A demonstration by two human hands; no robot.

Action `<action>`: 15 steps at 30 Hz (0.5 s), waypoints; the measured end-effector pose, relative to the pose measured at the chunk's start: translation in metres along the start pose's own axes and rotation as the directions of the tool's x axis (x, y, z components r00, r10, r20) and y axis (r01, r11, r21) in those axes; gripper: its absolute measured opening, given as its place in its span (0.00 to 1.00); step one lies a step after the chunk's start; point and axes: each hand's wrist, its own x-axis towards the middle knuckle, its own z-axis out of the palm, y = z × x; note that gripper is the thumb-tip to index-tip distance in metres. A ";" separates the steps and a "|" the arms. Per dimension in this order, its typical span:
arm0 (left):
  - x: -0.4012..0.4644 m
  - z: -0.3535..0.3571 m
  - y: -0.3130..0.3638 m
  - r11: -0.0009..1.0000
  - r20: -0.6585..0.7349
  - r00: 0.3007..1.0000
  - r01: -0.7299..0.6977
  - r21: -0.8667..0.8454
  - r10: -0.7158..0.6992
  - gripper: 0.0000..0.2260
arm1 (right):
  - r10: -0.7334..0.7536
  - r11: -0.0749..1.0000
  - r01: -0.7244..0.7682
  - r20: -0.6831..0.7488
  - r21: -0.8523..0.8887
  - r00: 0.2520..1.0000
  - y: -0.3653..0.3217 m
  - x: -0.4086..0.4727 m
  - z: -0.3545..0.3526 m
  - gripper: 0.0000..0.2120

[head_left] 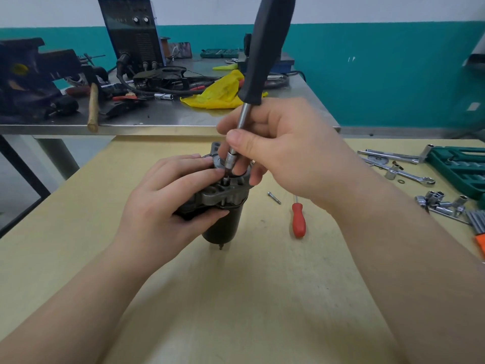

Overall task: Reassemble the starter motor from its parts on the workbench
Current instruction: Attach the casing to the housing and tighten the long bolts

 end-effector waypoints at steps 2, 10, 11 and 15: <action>0.000 0.001 0.000 1.000 0.004 1.000 0.003 0.005 -0.003 0.24 | 0.003 1.000 -0.003 -0.012 -0.001 1.000 0.000 0.000 0.000 0.05; 0.000 0.000 0.002 1.000 0.007 1.000 0.002 0.002 -0.002 0.23 | 0.020 0.995 -0.030 -0.110 -0.093 0.994 0.000 0.001 0.008 0.11; 0.000 -0.001 0.002 1.000 0.009 1.000 0.000 0.002 0.000 0.23 | 0.036 0.998 -0.040 -0.066 -0.052 0.997 -0.002 0.000 0.005 0.09; 0.000 -0.001 0.001 1.000 0.021 1.000 0.012 0.022 -0.012 0.23 | -0.013 0.995 0.025 -0.125 0.095 0.992 -0.004 -0.001 -0.008 0.07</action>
